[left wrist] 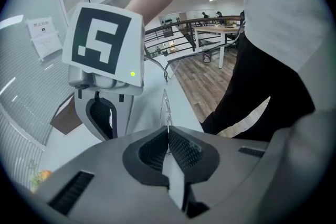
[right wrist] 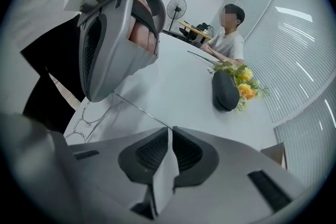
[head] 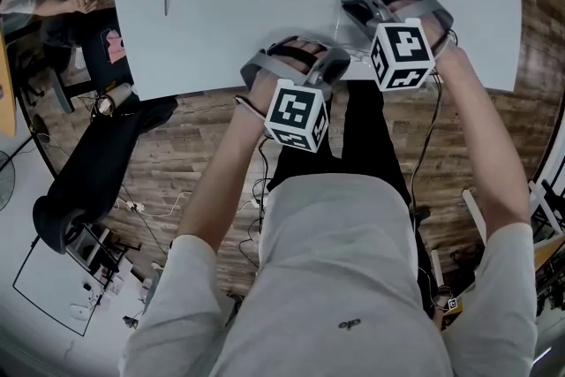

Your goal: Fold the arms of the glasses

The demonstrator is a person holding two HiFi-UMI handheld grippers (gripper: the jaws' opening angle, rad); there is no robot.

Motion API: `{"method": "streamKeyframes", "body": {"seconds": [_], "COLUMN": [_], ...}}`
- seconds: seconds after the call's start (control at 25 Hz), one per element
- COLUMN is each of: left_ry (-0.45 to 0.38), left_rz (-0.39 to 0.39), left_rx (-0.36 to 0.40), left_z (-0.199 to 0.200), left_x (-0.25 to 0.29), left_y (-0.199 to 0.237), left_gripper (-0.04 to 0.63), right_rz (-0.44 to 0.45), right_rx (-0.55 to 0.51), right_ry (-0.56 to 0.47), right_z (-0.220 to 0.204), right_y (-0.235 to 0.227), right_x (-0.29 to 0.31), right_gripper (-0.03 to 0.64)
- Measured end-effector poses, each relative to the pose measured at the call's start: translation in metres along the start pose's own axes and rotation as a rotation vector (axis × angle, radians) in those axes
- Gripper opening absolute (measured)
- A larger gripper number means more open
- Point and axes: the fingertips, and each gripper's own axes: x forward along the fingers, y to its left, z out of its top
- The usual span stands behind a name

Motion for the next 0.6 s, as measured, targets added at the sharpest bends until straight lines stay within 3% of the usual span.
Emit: {"method": "streamKeyframes", "body": {"seconds": [0.6], "left_ry": [0.010], "left_rz": [0.010], "left_rx": [-0.022], "left_z": [-0.004], "left_x": [0.002], "left_y": [0.002], "left_gripper": [0.021], "right_rz": [0.043], "right_rx": [0.035], "right_ry": [0.031], "right_z": [-0.016], "right_y": [0.013], "right_x": [-0.010], "right_gripper": [0.006]}}
